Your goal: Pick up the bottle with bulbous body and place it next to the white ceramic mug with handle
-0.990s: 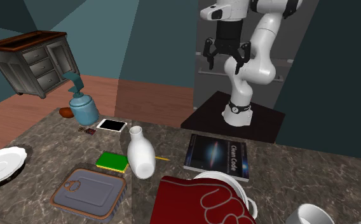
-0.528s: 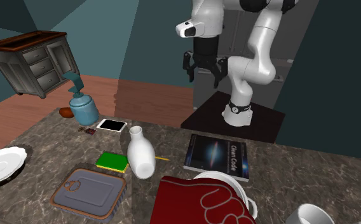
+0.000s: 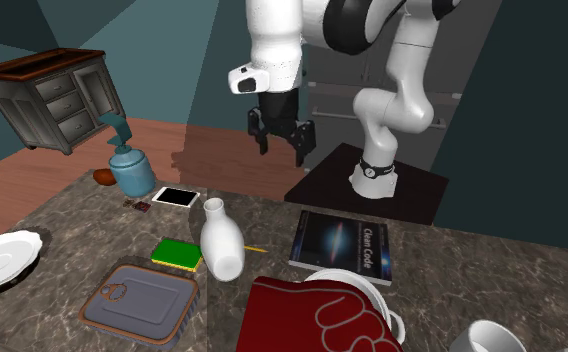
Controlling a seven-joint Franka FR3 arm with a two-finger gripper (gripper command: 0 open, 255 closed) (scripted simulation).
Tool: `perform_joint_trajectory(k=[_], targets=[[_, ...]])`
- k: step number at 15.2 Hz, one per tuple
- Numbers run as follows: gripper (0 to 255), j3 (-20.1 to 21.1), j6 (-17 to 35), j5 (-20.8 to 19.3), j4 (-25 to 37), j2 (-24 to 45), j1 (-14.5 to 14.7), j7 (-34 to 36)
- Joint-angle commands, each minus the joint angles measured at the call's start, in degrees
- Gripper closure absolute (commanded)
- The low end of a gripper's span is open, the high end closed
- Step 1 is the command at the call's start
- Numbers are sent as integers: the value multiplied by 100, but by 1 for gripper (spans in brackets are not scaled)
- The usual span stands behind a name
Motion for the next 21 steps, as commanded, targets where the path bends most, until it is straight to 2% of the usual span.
perform_joint_trajectory(k=[1, 8, 14, 21], targets=[[0, -67, 117, 14, 306, 455, -32, -96], [0, -233, 222, 147, 1672, 2038, -194, -408], [0, -294, 25, 301, 3181, 3442, -407, -620], [0, -284, 541, 314, 2719, 3497, -405, -630]])
